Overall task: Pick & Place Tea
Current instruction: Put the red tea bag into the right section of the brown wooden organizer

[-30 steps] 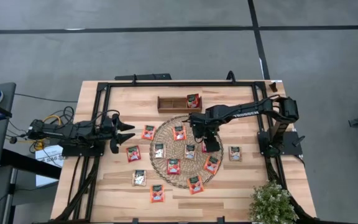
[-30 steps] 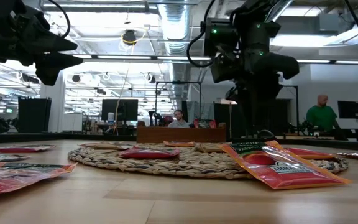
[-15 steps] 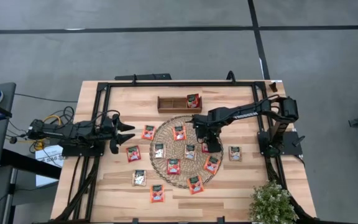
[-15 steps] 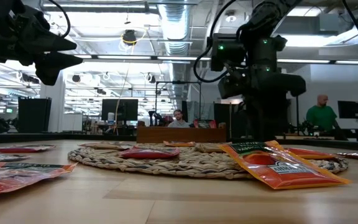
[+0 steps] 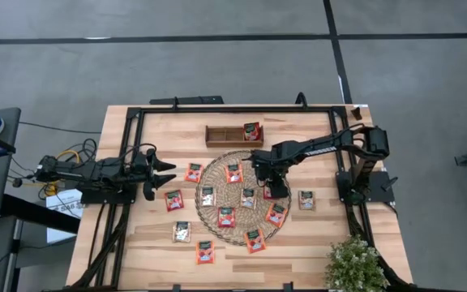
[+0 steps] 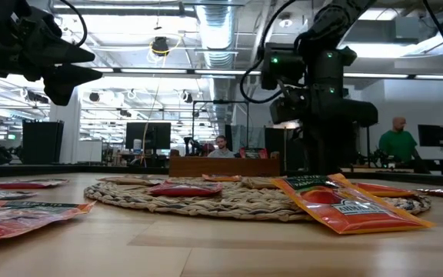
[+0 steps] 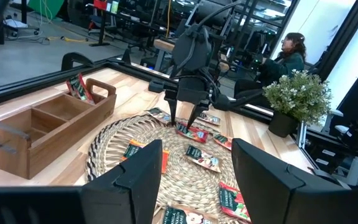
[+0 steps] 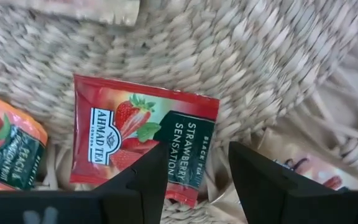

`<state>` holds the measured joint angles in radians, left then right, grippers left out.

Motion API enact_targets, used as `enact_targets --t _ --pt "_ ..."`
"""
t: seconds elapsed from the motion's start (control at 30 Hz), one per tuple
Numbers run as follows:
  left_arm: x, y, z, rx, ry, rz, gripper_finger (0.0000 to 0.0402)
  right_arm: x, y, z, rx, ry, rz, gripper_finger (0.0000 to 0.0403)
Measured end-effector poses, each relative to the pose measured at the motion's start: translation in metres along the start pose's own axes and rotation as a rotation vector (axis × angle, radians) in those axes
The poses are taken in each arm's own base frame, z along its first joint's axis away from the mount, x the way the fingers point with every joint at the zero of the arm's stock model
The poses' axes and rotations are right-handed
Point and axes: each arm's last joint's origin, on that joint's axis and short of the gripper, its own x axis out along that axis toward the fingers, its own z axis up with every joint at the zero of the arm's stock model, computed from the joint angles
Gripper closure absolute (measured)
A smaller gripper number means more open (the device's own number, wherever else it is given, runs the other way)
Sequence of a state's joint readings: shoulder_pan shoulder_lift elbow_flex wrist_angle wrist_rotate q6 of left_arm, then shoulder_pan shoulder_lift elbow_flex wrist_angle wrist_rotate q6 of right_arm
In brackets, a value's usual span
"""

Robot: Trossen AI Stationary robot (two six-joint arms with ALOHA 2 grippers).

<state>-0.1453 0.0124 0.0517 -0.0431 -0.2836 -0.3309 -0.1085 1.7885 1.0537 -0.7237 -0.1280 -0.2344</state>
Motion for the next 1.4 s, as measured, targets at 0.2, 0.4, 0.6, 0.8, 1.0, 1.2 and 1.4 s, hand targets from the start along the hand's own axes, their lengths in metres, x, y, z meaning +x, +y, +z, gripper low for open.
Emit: enact_targets --t 0.2,0.4,0.6,0.8,1.0,1.2,1.4 --pt "0.0 0.0 0.0 0.0 0.0 0.0 0.0216 0.005 0.0 -0.007 0.016 0.022 -0.015 0.0249" --pt "0.0 0.0 0.0 0.001 0.0 0.0 0.0216 0.007 0.001 -0.009 0.018 0.024 -0.023 0.0293" --pt "0.0 0.0 0.0 0.001 0.0 0.0 0.0216 0.007 0.001 -0.009 0.018 0.024 -0.018 0.0339" --pt "0.0 0.0 0.0 0.001 0.0 0.0 0.0216 0.003 0.001 -0.005 0.018 0.03 -0.017 0.036" --pt "0.0 0.0 0.0 0.001 0.0 0.0 0.0216 -0.006 0.0 0.003 0.017 0.026 -0.022 0.039" --pt "0.0 0.0 0.0 0.004 0.0 0.0 0.0216 -0.018 0.0 0.008 0.02 0.052 -0.016 0.0399" --pt "0.0 0.0 0.0 0.005 0.0 0.0 0.0216 -0.043 0.001 0.019 0.022 0.071 -0.011 0.0401"
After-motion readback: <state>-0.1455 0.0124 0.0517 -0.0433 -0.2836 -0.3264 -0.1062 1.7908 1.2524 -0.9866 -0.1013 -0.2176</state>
